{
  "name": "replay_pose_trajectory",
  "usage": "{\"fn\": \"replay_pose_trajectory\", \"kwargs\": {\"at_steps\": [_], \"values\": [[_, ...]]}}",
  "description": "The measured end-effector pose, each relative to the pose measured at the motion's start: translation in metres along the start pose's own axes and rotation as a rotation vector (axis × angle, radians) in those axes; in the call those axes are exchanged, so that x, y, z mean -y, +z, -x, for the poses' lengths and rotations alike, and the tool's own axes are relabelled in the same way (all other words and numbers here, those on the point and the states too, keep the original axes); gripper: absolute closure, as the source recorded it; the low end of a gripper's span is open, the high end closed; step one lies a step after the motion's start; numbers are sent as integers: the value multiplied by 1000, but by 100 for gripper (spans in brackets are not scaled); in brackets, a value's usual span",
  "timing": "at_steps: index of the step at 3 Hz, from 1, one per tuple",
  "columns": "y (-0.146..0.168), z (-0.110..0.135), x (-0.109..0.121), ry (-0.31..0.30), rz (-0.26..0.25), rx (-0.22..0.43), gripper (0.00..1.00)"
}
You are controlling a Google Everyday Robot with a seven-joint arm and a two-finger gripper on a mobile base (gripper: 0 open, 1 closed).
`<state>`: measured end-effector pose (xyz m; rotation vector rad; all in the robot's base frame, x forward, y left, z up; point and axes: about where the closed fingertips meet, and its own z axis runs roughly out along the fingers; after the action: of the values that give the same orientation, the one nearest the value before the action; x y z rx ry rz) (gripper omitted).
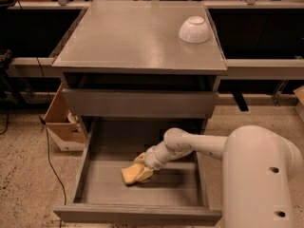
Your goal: Pick sponge from middle drawer and place on counter
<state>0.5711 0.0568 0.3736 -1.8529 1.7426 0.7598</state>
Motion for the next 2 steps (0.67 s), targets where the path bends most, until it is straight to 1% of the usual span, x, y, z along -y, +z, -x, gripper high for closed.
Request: {"fn": "replay_pose_trajectory", "kwargs": {"at_steps": [1,2], "values": [[-32,37,-5,-29,-44,61,94],[-87,79,-19,-32,-100,111,100]]}}
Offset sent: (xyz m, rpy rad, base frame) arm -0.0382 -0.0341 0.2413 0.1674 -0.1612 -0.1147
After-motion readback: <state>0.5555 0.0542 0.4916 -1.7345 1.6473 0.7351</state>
